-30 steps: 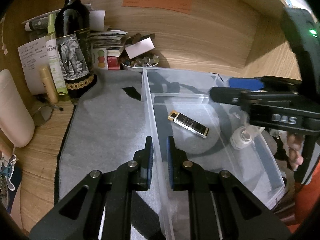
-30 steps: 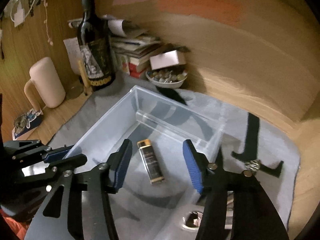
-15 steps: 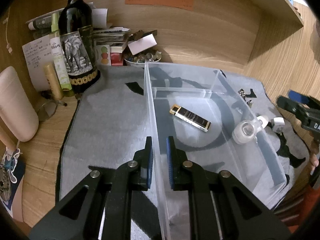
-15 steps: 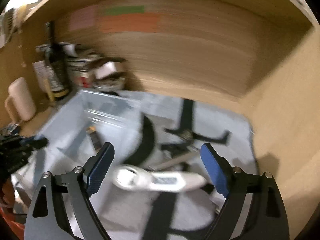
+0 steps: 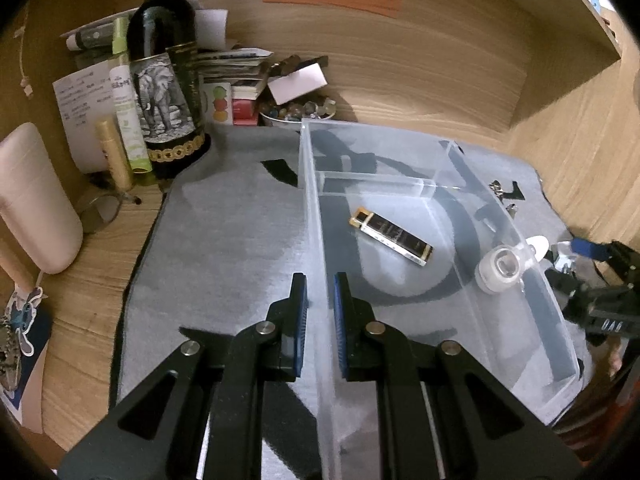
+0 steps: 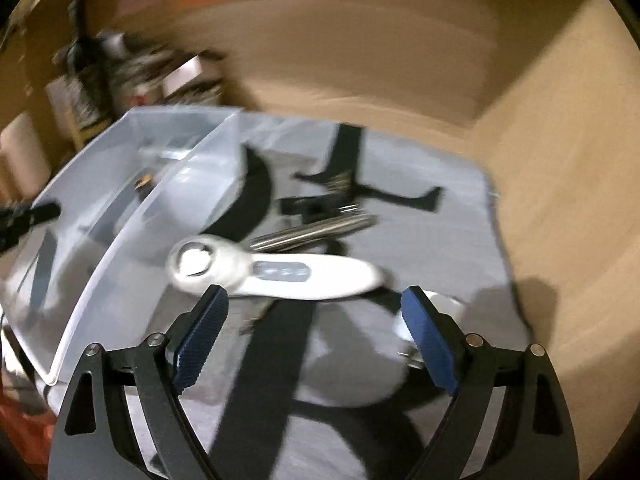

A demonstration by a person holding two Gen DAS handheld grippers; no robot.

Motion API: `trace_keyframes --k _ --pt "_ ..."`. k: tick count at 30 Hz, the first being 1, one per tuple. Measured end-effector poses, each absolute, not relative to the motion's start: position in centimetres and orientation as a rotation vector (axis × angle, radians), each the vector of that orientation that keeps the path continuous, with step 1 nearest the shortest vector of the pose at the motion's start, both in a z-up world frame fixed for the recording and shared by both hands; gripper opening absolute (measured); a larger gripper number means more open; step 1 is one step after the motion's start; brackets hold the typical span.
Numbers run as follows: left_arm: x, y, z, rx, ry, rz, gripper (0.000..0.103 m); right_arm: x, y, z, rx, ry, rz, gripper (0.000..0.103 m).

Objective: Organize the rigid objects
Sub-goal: 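Grasp the white massager wand by its head with the right gripper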

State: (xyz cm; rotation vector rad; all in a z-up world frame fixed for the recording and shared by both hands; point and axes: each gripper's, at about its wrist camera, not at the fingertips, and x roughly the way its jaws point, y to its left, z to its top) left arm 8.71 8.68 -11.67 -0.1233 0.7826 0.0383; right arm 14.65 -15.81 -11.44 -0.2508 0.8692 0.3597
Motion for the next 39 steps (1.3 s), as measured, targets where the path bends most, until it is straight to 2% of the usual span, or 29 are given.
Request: trace_keyframes --k 6,17,21,22,24,31,39 --pt "8.7 9.7 -11.7 -0.145 0.783 0.056 0.013 16.0 -12.4 -13.9 -0.385 0.932 0.48 0.087" --pt "8.6 11.4 -12.0 -0.205 0.773 0.082 0.014 19.4 -8.8 -15.6 -0.463 1.01 0.616 0.085" --pt "8.4 10.9 -12.3 -0.168 0.795 0.084 0.013 20.2 -9.0 -15.7 -0.373 1.042 0.641 0.059" --pt "8.3 10.8 -12.4 -0.164 0.801 0.078 0.013 20.2 -9.2 -15.6 -0.366 1.036 0.627 0.055" --pt "8.1 10.3 -12.4 -0.141 0.806 0.064 0.013 20.1 -9.9 -15.4 -0.343 1.031 0.596 0.053" --pt "8.1 7.7 -12.3 -0.087 0.798 0.015 0.013 19.7 -12.6 -14.9 -0.179 1.081 0.547 0.052" --pt "8.5 7.0 -12.1 -0.067 0.793 0.007 0.013 18.3 -13.2 -15.3 -0.284 1.061 0.568 0.054"
